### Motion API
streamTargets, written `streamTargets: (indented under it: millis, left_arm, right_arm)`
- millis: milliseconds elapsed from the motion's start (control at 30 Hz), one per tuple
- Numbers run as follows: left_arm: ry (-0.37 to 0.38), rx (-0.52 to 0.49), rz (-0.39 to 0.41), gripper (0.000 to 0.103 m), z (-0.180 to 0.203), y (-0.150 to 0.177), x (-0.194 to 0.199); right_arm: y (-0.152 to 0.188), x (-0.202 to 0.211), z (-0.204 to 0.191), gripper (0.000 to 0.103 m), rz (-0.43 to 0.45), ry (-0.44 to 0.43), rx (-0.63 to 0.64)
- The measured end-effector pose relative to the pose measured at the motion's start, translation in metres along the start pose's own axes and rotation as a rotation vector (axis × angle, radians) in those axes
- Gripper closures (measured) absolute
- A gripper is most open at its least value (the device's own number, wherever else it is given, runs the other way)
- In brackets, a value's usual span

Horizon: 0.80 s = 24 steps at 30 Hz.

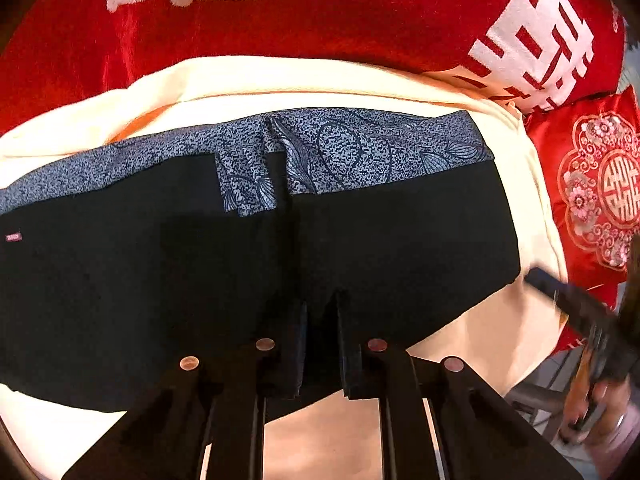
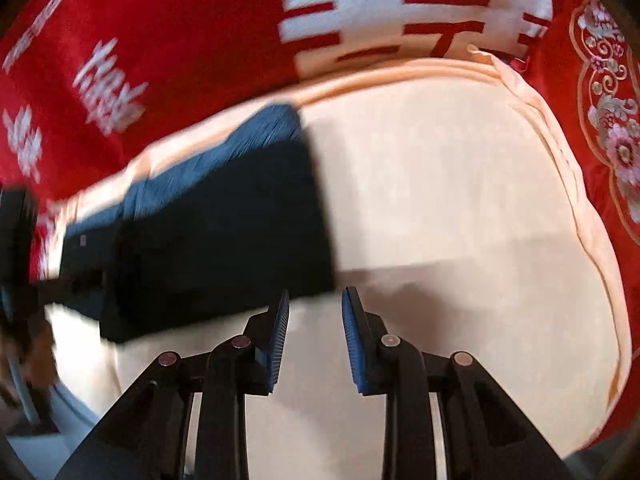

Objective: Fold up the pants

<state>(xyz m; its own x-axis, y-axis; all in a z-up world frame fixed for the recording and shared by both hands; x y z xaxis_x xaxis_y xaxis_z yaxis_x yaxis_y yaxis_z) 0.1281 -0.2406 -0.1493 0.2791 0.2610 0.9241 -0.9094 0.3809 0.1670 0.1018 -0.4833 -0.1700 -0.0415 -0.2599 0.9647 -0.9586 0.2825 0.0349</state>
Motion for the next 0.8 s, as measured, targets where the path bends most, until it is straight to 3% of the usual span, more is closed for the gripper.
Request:
streamTargets:
  millis: [100,133,167,267,367,433,567,600,633,667,700,800]
  left_arm:
    - [0.001,-0.009,0.005,0.088,0.000,-0.002,0.000]
    - [-0.016,-0.009,0.009,0.088,-0.001,-0.003,-0.001]
    - [-0.042,-0.004,0.010,0.088,-0.004,-0.003,-0.003]
    - [-0.022,0.034,0.014,0.088,-0.013,-0.001,-0.002]
    - [-0.034,0.046,0.027,0.088,-0.013,0.003,0.006]
    - [-0.062,0.047,0.041,0.088,-0.011,0.005,0.011]
    - [-0.077,0.074,0.050,0.087,-0.012,0.008,0.013]
    - [-0.084,0.087,0.048,0.076,-0.013,0.009,0.013]
    - [-0.093,0.105,0.053,0.050,-0.015,0.010,0.014]
    - [-0.102,0.131,0.073,0.038,-0.017,0.012,0.016]
    - [-0.107,0.156,0.099,0.031,-0.020,0.015,0.020]
    - [-0.098,0.211,0.105,0.031,-0.029,0.021,0.025]
  right_arm:
    - [-0.020,-0.007,-0.003,0.074,0.013,-0.018,0.010]
    - [-0.021,-0.019,-0.010,0.079,-0.018,-0.011,0.022]
    - [-0.020,-0.030,-0.018,0.079,-0.046,0.004,0.039]
    - [-0.012,-0.029,-0.034,0.079,-0.025,0.083,0.086]
    - [-0.013,-0.015,-0.033,0.078,-0.041,0.014,0.076]
    - [-0.019,0.001,-0.028,0.078,0.019,0.030,0.085]
    - [-0.061,0.007,-0.028,0.078,0.057,-0.020,0.078]
    - [-0.072,0.005,-0.032,0.078,0.063,-0.027,0.089]
    - [-0.084,-0.001,-0.041,0.078,0.064,-0.029,0.126]
    - [-0.086,-0.009,-0.049,0.078,0.050,-0.027,0.151]
    - [-0.087,-0.025,-0.060,0.078,0.005,-0.022,0.186]
    - [-0.071,-0.055,-0.088,0.078,-0.054,0.064,0.285]
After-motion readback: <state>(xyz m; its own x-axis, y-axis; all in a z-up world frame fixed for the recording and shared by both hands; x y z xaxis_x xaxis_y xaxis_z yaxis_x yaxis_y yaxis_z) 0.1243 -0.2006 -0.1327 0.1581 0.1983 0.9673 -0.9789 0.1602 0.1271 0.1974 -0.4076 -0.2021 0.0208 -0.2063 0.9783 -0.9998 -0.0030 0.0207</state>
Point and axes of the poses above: each gripper's, at about its wrist camera, not at the fingertips, and x roughly against the way its jaws point, z to its right, y to its underside, the point moved 4 cm from there along -x, roughly the way its jaws point, and after that the axes turned 14 degrees about -z, right-handed, at the moved point
